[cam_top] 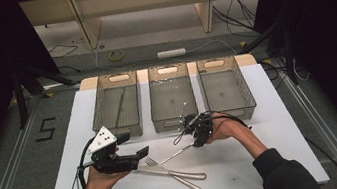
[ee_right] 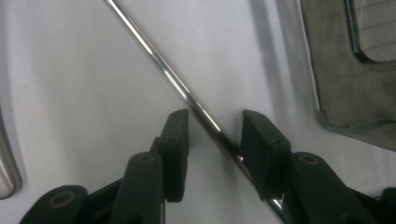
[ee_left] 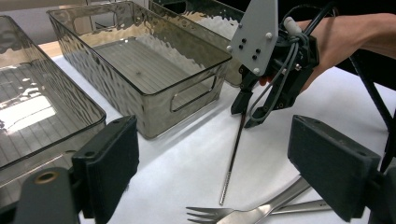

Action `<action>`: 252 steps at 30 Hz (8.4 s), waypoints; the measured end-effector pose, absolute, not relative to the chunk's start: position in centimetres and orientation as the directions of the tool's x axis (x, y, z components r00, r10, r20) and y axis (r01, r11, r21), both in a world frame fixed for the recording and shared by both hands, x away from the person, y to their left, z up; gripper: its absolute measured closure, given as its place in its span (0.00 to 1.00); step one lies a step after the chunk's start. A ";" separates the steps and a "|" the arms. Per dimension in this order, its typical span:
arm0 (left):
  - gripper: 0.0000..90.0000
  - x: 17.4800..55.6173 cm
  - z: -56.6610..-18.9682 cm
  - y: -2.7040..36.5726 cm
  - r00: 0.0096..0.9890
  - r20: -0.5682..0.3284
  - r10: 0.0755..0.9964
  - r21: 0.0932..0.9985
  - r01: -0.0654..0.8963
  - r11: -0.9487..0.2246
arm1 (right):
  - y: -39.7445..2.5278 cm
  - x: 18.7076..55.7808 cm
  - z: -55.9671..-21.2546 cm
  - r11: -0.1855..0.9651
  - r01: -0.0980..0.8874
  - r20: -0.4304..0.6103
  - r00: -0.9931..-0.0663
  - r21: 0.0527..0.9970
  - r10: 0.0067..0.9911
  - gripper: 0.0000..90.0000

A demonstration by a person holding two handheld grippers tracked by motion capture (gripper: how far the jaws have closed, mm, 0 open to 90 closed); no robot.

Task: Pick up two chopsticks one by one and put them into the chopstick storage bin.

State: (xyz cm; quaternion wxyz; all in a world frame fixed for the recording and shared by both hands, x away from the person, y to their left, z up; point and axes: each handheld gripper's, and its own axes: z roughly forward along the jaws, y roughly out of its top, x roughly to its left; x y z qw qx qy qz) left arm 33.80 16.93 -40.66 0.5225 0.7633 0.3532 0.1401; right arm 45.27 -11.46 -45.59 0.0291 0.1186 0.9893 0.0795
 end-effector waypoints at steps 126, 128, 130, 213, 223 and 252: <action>0.96 35.7 -40.9 10.9 0.941 -0.034 0.338 0.684 0.268 -0.678 | -14.8 36.9 -36.7 0.830 0.120 -0.177 -0.951 0.545 0.254 0.50; 0.96 35.9 -40.9 11.2 0.929 -0.041 0.368 0.697 0.290 -0.656 | -15.6 37.0 -36.5 0.780 0.156 -0.176 -0.930 0.606 0.322 0.45; 0.96 36.1 -40.8 11.5 0.917 -0.038 0.396 0.702 0.307 -0.643 | -16.4 37.1 -36.4 0.725 0.195 -0.160 -0.907 0.660 0.390 0.44; 0.96 48.5 -42.5 23.6 0.322 -0.140 0.936 0.752 0.650 -0.111 | -22.5 32.1 -42.0 0.264 0.365 0.106 -0.740 0.893 0.665 0.22; 0.94 48.9 -42.9 23.8 0.273 -0.168 0.947 0.737 0.673 -0.064 | -22.4 32.0 -42.0 0.278 0.365 0.103 -0.750 0.888 0.654 0.22; 0.30 44.5 -40.0 22.6 0.482 -0.186 0.856 0.702 0.675 -0.228 | -22.3 31.9 -42.0 0.292 0.367 0.099 -0.754 0.884 0.649 0.22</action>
